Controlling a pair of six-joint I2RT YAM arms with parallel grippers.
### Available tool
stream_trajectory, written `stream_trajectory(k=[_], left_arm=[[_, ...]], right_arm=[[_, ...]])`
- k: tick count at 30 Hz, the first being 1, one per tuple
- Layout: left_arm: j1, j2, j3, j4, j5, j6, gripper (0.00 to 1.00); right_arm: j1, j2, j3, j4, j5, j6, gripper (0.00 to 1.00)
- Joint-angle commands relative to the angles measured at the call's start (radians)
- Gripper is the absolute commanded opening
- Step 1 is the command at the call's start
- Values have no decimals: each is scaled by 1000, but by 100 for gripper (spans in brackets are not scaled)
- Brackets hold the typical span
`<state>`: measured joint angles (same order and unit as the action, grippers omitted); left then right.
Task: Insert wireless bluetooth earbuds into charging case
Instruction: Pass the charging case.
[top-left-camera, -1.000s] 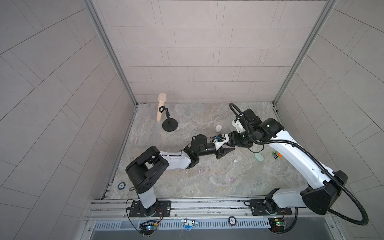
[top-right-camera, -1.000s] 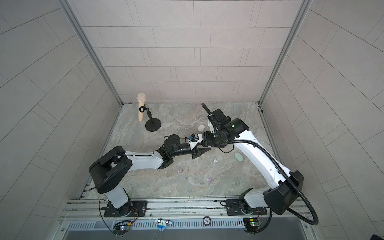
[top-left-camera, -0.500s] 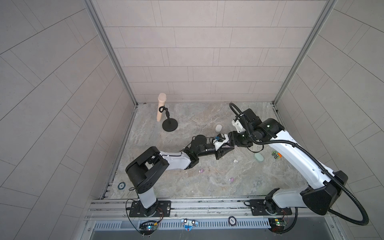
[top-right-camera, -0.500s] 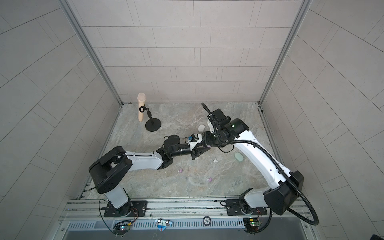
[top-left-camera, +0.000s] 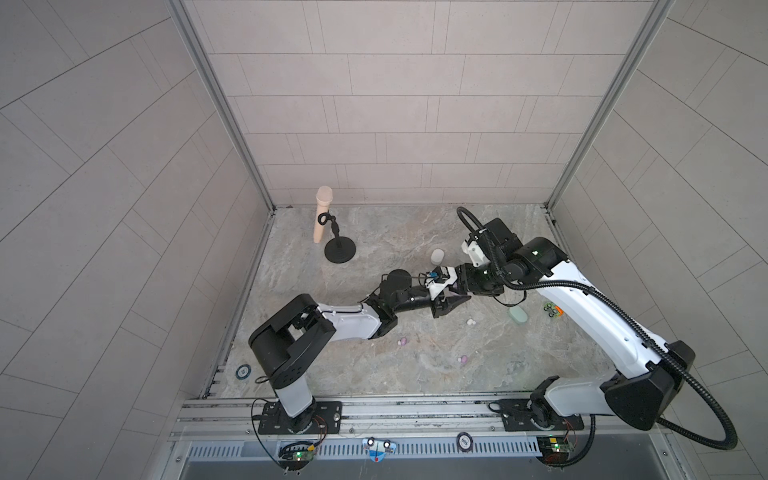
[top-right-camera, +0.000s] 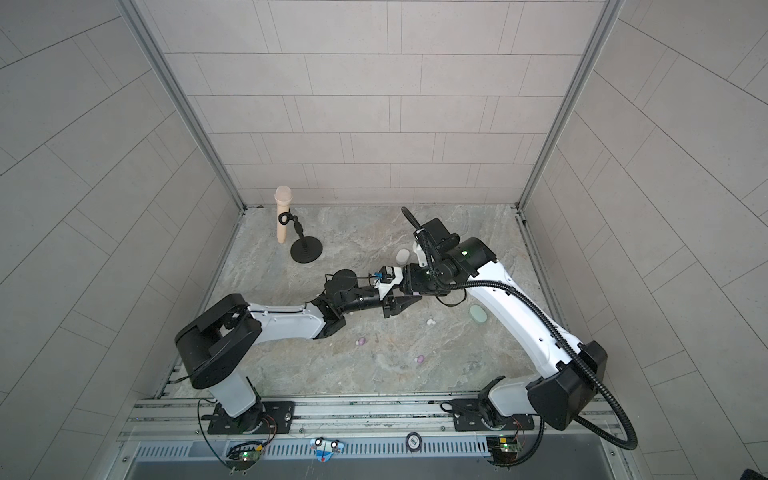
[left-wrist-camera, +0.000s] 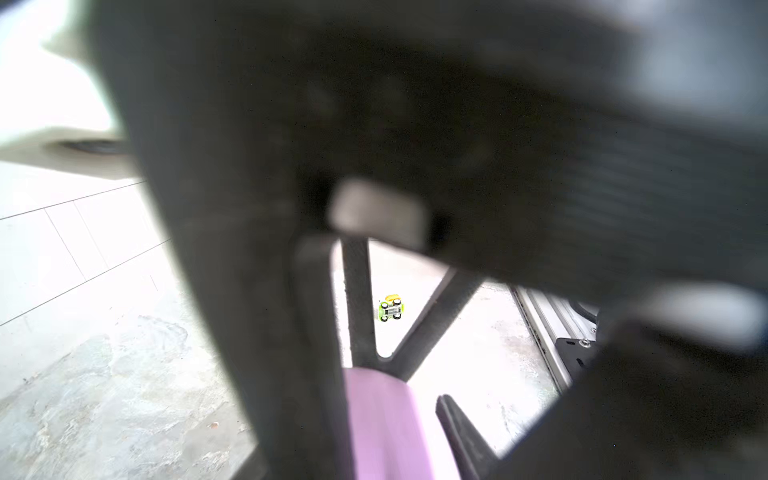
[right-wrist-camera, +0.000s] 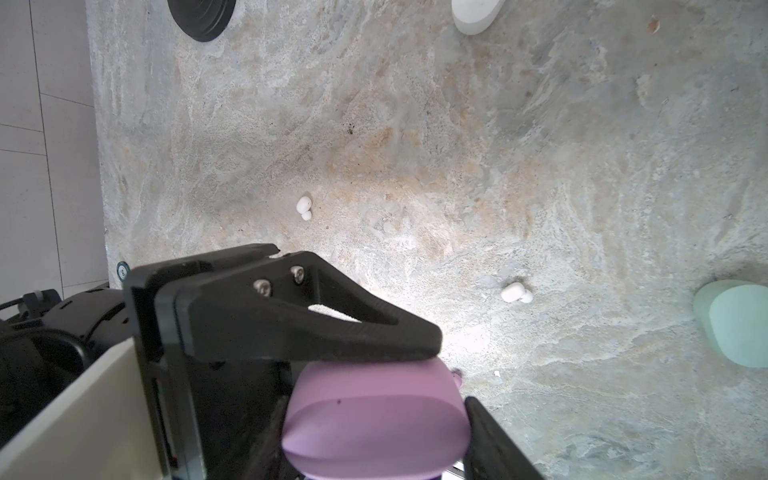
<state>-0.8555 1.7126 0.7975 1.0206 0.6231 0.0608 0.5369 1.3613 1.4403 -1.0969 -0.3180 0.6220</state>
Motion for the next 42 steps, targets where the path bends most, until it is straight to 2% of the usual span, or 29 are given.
stream_trajectory(k=[1,9,28,37,42], left_arm=[[-4,-24,-6,22,19,14,53],[-11,-40,-2,-99,46,97,63],[-11,-40,-5,-73,38,95,46],[-11,-38,-1,-90,49,96,46],[-12,-39,2,-97,52,97,52]], right_arm=[[6,-6,8,-7,6,7,51],[3,1,28,-26,-3,3,51],[4,6,35,-15,-23,12,51],[2,9,46,-12,-31,13,51],[3,8,48,-16,-33,12,51]])
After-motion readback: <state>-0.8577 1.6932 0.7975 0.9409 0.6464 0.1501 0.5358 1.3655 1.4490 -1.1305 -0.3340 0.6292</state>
